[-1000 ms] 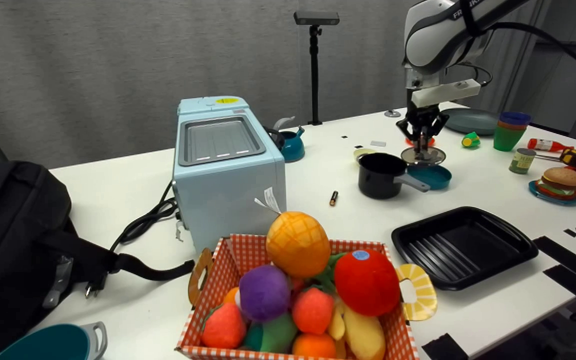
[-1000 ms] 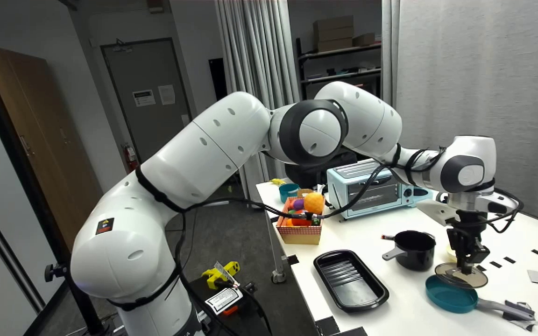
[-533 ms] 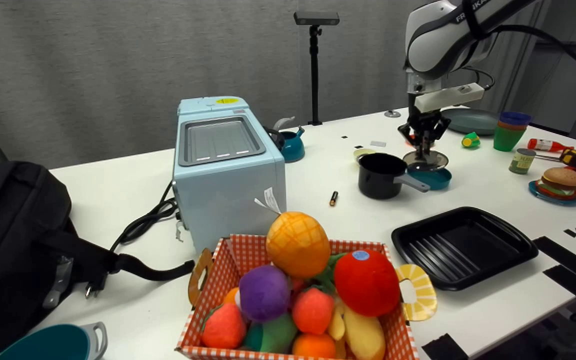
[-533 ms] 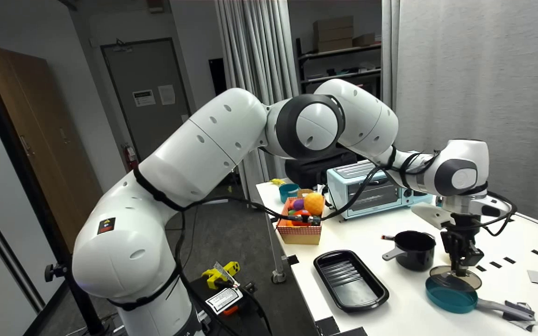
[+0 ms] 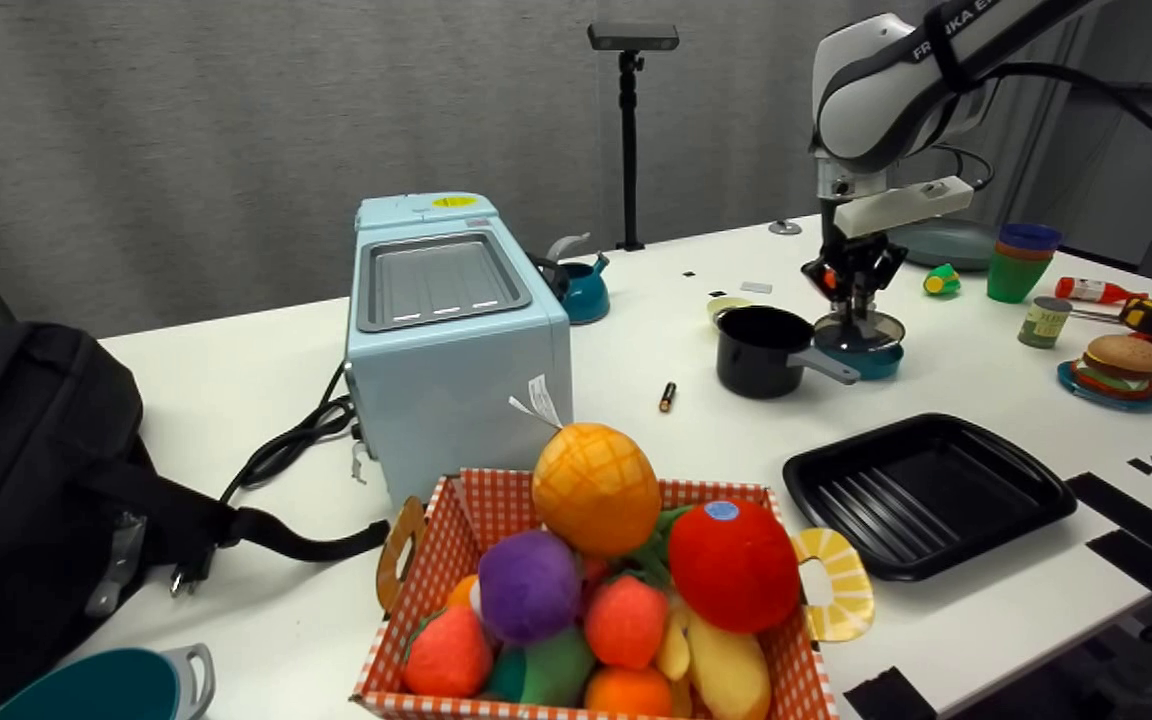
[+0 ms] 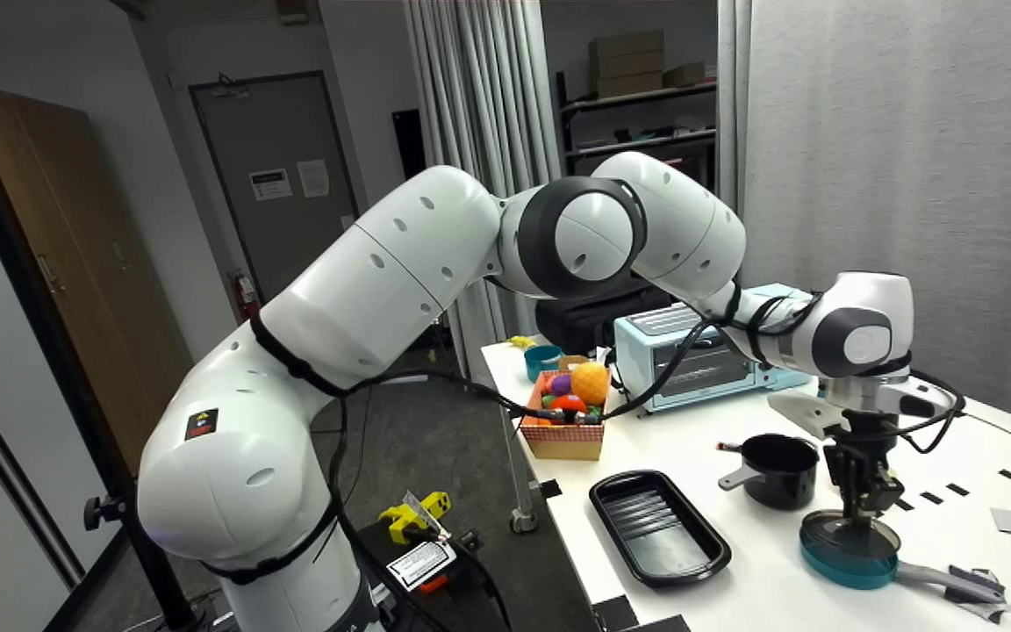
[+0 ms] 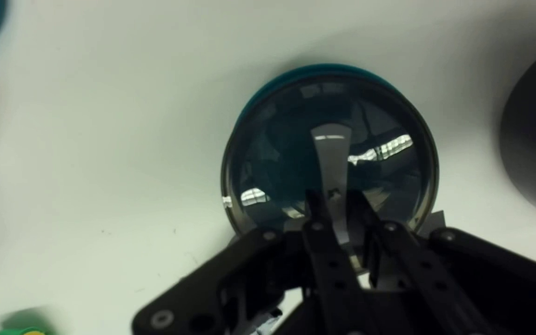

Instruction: Move the lid from the black pot to the blue pan

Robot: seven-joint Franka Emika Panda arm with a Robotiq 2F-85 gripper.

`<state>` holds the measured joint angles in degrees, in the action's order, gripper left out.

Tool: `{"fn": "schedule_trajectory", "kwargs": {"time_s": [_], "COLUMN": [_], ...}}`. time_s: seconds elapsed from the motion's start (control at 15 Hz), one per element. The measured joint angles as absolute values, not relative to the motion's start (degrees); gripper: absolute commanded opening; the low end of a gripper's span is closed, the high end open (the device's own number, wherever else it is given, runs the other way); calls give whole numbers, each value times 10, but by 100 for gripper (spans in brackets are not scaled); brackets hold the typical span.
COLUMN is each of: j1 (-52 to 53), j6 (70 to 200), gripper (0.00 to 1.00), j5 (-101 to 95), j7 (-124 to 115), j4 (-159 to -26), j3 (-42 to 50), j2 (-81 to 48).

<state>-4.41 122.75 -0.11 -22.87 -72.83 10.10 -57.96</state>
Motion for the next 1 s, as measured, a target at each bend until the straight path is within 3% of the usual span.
{"fn": "schedule_trajectory", "kwargs": {"time_s": [0.13,0.2,0.27,0.73,0.8,1.0], "j1": [-44,-44,-44,-44,-44,-43], "j6": [1227,1228,1228,1227,1227,1227], "gripper": [4,41,43,94,100,100], "j5": [-1,-1,-2,-2,-2,-1], "j7": [-229,-229,-229,-229,-229,-229], "j4": [-736,-740,-743,-753,-753,-752], "j3": [105,106,106,106,106,106], "j2": [-580,-580,-580,-580,-580,-580]}}
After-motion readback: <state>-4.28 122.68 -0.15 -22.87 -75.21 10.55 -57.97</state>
